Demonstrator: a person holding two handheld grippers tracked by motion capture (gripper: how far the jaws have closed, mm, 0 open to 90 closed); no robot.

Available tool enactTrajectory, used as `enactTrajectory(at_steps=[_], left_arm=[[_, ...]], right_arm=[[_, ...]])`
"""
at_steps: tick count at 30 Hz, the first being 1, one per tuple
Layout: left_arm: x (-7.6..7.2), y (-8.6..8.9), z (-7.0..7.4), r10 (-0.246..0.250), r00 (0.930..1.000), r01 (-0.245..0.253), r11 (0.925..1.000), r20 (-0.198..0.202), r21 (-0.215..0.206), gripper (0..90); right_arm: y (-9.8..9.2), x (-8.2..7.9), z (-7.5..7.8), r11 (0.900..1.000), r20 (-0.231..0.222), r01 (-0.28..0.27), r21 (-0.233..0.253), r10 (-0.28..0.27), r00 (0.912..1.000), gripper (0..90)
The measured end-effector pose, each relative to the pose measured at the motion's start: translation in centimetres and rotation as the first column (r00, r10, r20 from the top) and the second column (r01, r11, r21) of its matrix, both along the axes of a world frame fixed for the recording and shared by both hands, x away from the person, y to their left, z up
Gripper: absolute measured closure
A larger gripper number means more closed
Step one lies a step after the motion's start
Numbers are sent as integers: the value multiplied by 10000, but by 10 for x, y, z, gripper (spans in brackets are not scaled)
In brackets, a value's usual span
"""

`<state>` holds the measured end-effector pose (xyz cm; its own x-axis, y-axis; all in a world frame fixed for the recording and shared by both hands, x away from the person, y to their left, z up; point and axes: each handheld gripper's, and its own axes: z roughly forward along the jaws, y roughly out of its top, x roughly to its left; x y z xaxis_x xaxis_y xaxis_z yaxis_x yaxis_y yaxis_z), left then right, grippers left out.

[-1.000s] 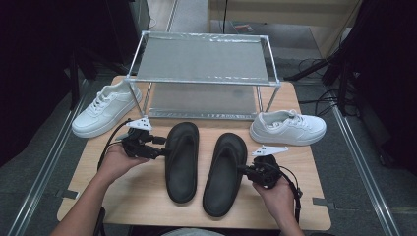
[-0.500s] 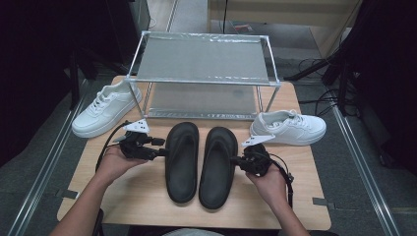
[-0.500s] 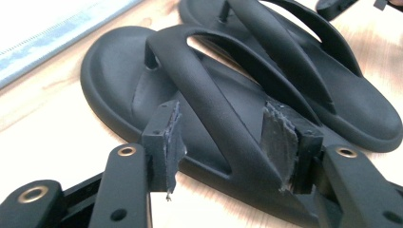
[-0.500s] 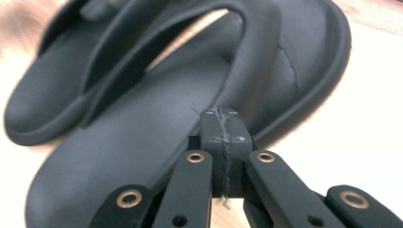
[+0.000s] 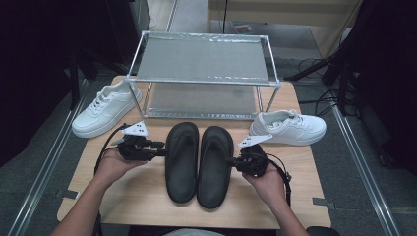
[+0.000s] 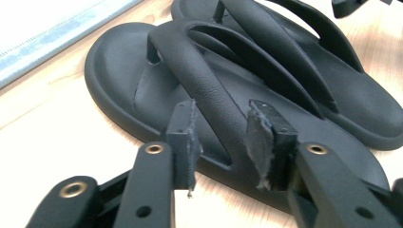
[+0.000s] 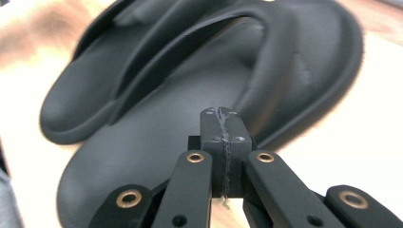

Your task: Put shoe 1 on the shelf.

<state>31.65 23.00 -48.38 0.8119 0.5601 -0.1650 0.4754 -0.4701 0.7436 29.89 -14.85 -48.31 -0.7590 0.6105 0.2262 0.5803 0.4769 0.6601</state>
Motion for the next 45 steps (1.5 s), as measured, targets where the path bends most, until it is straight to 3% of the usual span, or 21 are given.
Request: enactTrajectory(at_steps=[3, 9, 15, 17, 19, 22, 27, 33, 40, 45], left_arm=[[2, 2, -2, 125, 9996, -125, 9999, -235, -6, 705], [5, 4, -10, 342, 9970, -333, 9993, -701, 143, 747], [8, 0, -21, 440, 9960, -380, 9962, -781, 778, 710], [8, 0, -25, 417, 9954, -344, 9958, -866, 843, 726], [9, -3, -29, 318, 9948, -204, 9929, -963, 1171, 755], [8, -5, -29, 190, 9965, -94, 9931, -818, 1165, 791], [8, -8, -30, 324, 9902, -208, 9961, -1359, 858, 839], [2, -18, -29, -346, 9902, 461, 9955, -1355, 828, 832], [-5, -32, -29, -928, 9882, 1053, 9894, -1222, 997, 815], [-10, -44, -28, -1380, 9815, 1516, 9835, -1327, 983, 816]], right_arm=[[5, -3, -3, 9994, 82, -207, -269, 210, 9997, 900], [3, 2, -2, 9999, -29, -27, -153, 26, 10000, 900], [8, 9, -4, 9999, -78, -144, -22, 144, 9999, 900], [8, 12, -4, 9999, -115, -168, 6, 169, 9998, 900], [9, 13, -4, 9999, -90, -170, 1, 170, 9998, 900], [10, 15, -4, 9998, -23, -161, -69, 160, 9999, 900], [7, 19, -4, 10000, -86, -11, -11, 11, 10000, 900], [-7, 27, -5, 9990, -432, 351, 267, -339, 9985, 900], [-16, 32, -6, 9969, -341, 715, 329, -703, 9969, 900], [-23, 36, -6, 9939, -147, 1074, 270, -1070, 9941, 900]])
